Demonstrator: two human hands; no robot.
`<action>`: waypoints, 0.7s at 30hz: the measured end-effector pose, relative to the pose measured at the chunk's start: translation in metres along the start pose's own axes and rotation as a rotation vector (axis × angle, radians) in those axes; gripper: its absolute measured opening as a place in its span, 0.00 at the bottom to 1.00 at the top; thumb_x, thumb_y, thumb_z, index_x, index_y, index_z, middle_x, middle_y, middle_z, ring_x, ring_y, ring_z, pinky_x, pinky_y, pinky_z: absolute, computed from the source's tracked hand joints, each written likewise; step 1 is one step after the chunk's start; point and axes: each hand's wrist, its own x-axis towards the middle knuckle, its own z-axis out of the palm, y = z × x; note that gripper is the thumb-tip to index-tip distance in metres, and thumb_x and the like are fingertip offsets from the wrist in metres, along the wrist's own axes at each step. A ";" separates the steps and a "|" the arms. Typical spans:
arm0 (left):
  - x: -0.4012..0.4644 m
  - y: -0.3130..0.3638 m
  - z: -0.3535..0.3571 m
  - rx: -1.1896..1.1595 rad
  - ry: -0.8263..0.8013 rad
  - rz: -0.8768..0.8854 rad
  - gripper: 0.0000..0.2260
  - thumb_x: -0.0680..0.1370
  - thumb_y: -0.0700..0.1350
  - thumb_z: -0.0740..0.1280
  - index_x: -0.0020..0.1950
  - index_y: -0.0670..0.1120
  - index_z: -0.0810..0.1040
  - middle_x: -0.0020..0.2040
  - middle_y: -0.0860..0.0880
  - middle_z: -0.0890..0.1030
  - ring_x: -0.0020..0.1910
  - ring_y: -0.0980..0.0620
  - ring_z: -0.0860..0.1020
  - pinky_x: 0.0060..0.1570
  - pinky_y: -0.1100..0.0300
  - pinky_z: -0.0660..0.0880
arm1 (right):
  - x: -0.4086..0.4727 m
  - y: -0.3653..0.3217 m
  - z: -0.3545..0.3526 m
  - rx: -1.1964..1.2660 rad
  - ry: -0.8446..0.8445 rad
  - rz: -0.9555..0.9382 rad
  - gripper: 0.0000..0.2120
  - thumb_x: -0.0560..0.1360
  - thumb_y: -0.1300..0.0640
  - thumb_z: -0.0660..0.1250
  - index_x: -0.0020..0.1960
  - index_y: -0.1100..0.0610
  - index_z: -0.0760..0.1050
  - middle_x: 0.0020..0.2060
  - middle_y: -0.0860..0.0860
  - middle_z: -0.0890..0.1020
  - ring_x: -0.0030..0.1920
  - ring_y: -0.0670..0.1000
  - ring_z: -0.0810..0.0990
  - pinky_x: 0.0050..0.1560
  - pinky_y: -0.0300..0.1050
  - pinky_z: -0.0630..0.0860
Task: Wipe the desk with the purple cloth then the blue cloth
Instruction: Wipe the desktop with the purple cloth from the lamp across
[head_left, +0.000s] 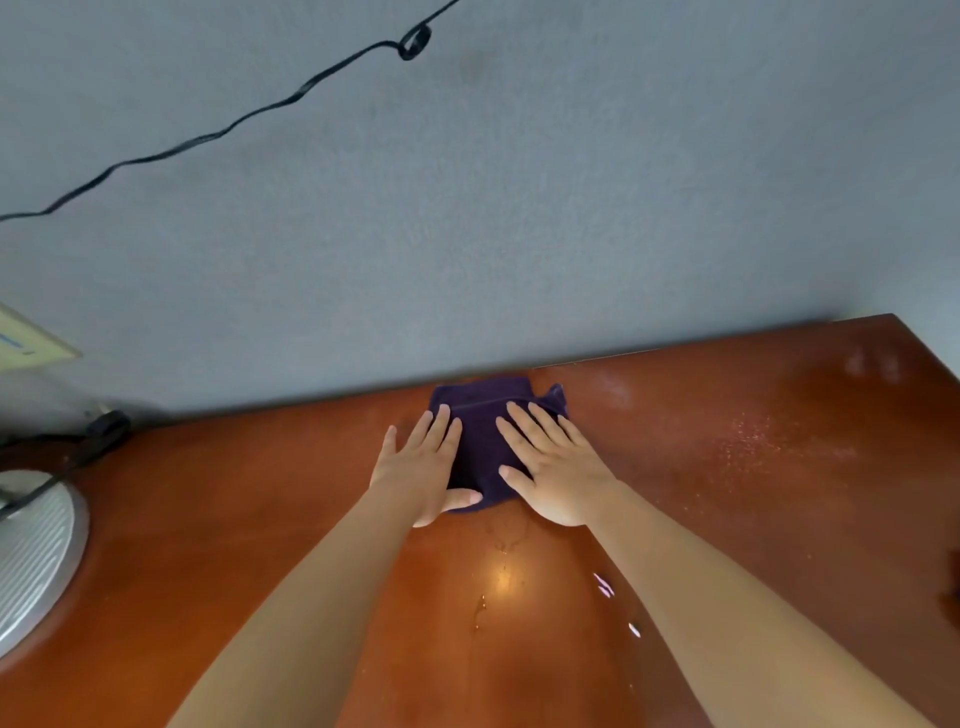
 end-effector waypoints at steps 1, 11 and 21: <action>0.006 -0.001 -0.003 -0.001 0.005 0.003 0.42 0.77 0.67 0.55 0.78 0.47 0.36 0.78 0.48 0.34 0.77 0.49 0.36 0.75 0.42 0.42 | 0.004 0.002 -0.001 0.000 0.011 0.010 0.30 0.82 0.41 0.43 0.78 0.50 0.36 0.77 0.49 0.35 0.76 0.49 0.34 0.76 0.51 0.39; 0.055 -0.008 -0.027 0.018 0.053 0.002 0.44 0.76 0.69 0.56 0.78 0.46 0.37 0.78 0.46 0.37 0.77 0.48 0.39 0.75 0.44 0.42 | 0.047 0.021 -0.017 0.024 0.011 0.075 0.31 0.82 0.42 0.44 0.78 0.52 0.35 0.77 0.51 0.35 0.76 0.50 0.34 0.75 0.49 0.35; 0.026 0.011 -0.020 0.131 0.055 0.003 0.43 0.77 0.67 0.55 0.78 0.43 0.39 0.79 0.43 0.39 0.78 0.46 0.42 0.76 0.48 0.44 | 0.008 0.000 -0.005 0.055 -0.045 0.128 0.31 0.82 0.42 0.44 0.78 0.52 0.35 0.77 0.52 0.35 0.76 0.51 0.34 0.76 0.52 0.37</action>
